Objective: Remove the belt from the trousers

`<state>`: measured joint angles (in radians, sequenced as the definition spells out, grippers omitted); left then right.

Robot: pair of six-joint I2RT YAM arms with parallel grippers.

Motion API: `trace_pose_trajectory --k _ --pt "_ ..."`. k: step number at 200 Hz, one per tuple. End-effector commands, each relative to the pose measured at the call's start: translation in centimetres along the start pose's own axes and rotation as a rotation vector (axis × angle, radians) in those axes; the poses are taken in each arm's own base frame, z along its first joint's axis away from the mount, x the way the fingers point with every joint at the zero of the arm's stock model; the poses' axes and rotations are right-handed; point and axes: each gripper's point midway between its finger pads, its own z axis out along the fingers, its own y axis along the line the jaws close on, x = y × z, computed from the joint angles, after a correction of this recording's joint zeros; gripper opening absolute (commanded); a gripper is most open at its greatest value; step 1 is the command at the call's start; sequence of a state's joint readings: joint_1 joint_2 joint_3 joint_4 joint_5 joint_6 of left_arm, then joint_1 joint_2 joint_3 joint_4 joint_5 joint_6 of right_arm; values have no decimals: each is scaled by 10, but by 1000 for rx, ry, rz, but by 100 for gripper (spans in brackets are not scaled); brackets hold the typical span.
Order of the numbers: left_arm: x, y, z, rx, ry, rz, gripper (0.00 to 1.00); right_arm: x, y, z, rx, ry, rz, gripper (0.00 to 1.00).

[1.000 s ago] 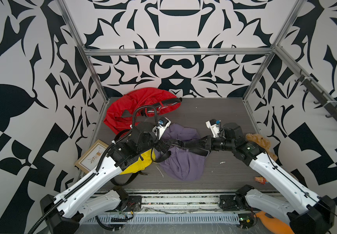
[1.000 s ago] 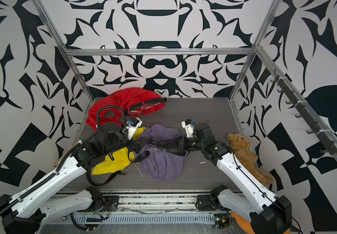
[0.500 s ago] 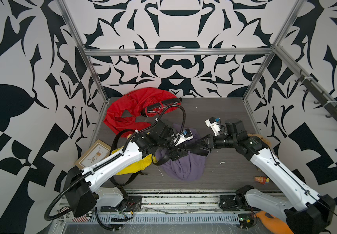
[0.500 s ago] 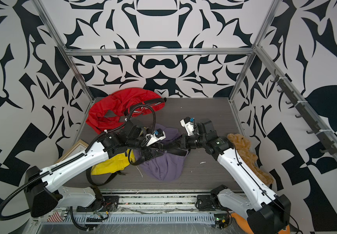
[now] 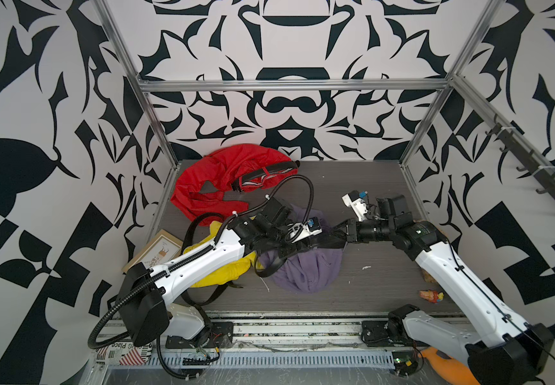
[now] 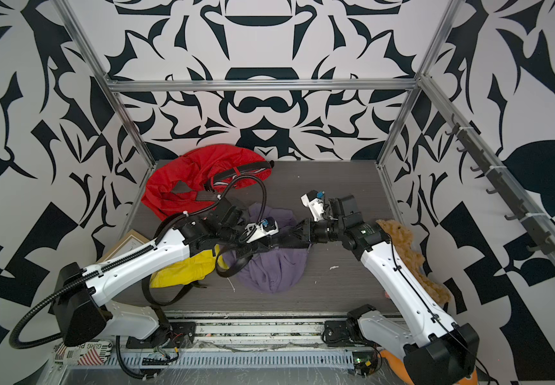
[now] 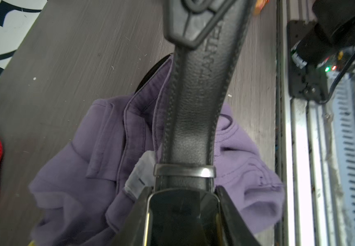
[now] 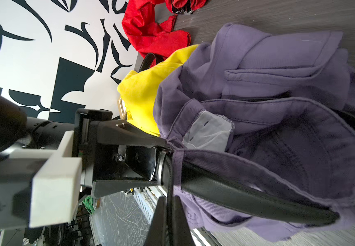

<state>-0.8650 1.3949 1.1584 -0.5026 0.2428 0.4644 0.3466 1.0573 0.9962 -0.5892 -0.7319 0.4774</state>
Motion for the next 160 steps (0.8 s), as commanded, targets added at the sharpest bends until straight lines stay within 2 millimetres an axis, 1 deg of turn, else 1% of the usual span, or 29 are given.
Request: trace_pose_trajectory --k 1,14,39,51,60,62,69,82,89,102,105,110,112,114,116,120,124,128,136,141,143,146,160 --pt "6 4 -7 -33 3 -27 8 -15 20 -14 -45 -52 -79 0" --pt "7 4 -10 -47 -5 -31 0 -14 14 -16 -28 -55 -76 0" --pt "11 4 -16 -68 -17 -37 0 -15 -8 -27 27 -92 -41 0" --pt "12 3 -19 -71 -26 -38 0 -18 -24 -34 57 -120 -11 0" --pt "15 2 -17 -69 -21 -44 0 -20 -37 -39 77 -143 21 0" --pt "11 1 -24 -78 -40 -38 0 -21 -39 -40 81 -148 28 0" --pt "11 0 -27 -85 -48 -38 0 -23 -47 -44 93 -168 45 0" --pt "11 1 -29 -92 -56 -39 0 -30 -51 -47 79 -199 59 0" --pt "9 1 -29 -90 -63 -37 0 -34 -50 -46 65 -200 64 0" --pt "2 4 -27 -95 -78 -32 0 -34 -48 -42 47 -170 71 0" --pt "1 5 -26 -93 -80 -31 5 -34 -49 -41 47 -162 74 0" --pt "-3 7 -26 -97 -86 -31 20 -33 -50 -42 58 -157 69 0" --pt "-5 8 -27 -101 -90 -31 28 -33 -51 -42 64 -156 67 0" --pt "-2 10 -20 -97 -72 -40 36 -33 -51 -42 68 -156 64 0" --pt "-3 12 -18 -101 -68 -46 44 -33 -51 -42 70 -155 61 0" --pt "-4 16 -17 -111 -65 -58 57 -33 -53 -43 83 -156 58 0" --pt "-5 18 -15 -113 -58 -69 66 -32 -54 -44 95 -157 56 0" --pt "-5 20 -14 -114 -48 -81 73 -32 -57 -46 112 -160 58 0" --pt "-4 22 -13 -121 -34 -106 82 -32 -60 -46 125 -161 65 0" --pt "-2 22 -13 -121 -30 -125 84 -33 -60 -45 122 -161 69 0" --pt "-1 21 -13 -120 -28 -133 87 -33 -60 -45 122 -160 72 0" --pt "0 20 -14 -120 -31 -143 90 -33 -61 -45 123 -158 77 0" --pt "2 16 -22 -132 -60 -187 96 -33 -65 -42 124 -157 92 0"
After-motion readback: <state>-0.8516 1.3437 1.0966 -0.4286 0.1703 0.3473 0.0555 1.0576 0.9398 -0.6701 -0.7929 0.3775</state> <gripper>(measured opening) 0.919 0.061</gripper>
